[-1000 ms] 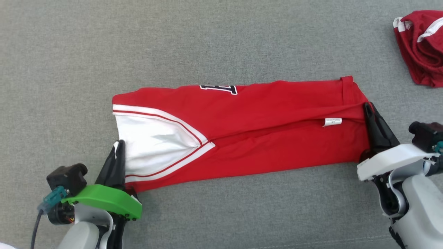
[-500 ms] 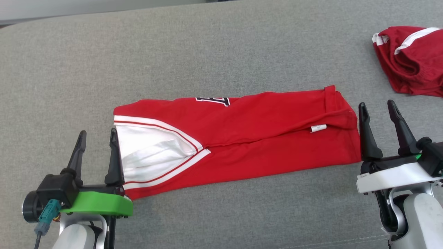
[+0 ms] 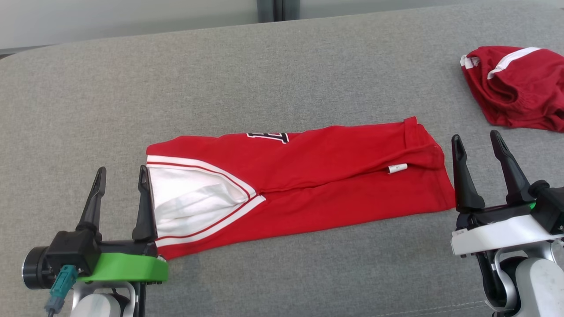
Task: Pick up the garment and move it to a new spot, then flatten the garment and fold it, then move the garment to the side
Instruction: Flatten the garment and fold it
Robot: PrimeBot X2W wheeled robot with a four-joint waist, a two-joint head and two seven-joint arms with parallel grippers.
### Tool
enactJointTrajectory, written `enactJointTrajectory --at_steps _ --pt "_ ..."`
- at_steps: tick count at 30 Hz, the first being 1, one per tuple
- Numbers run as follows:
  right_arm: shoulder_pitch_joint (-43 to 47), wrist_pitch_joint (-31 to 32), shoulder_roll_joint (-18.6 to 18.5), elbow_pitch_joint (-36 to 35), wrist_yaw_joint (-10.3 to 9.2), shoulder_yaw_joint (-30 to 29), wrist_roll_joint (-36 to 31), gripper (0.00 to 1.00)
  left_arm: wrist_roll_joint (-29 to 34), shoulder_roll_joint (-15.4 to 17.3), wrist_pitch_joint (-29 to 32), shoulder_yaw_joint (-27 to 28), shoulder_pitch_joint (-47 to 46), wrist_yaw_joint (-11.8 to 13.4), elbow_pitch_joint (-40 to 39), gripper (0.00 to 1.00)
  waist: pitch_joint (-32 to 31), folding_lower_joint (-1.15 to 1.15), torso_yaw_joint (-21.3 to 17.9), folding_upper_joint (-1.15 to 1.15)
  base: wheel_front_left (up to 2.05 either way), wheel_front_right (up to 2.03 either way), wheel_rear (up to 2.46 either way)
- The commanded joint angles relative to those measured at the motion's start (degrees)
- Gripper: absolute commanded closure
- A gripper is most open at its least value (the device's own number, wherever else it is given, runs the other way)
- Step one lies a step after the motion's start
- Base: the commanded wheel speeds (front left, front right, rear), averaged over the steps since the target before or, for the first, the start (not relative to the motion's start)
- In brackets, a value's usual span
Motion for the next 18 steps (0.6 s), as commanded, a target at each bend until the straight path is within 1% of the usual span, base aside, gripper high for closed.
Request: enactJointTrajectory --at_steps 1,5,8,12,18 --pt "0.4 0.3 0.0 -0.3 -0.07 -0.3 0.3 0.00 0.0 -0.3 -0.3 0.5 0.5 0.2 0.0 0.00 0.2 0.00 0.1 0.00 0.00 0.00 0.00" --pt "-0.3 0.7 -0.3 0.1 -0.07 -0.5 0.7 0.00 0.0 -0.3 -0.3 0.6 -0.5 -0.5 0.5 0.00 0.9 0.00 0.3 0.00 0.00 0.00 0.00" --pt "-1.8 1.0 -1.0 2.1 -0.07 -1.0 1.3 0.00 0.4 -0.6 -0.3 0.6 -1.9 -0.9 0.6 0.00 2.1 0.00 0.8 0.00 0.00 0.00 0.00" --pt "-5.1 1.1 -3.0 7.1 -0.07 -0.5 2.3 0.00 0.8 -1.2 -0.3 0.7 -4.0 -1.8 0.0 0.00 4.9 0.00 1.6 0.00 0.00 0.00 0.00" --pt "-12.3 0.3 -5.0 18.2 -0.07 1.2 4.4 0.00 1.8 -2.6 -0.3 1.0 -6.8 -3.2 0.4 0.00 8.9 0.00 2.9 0.00 0.00 0.00 0.00"
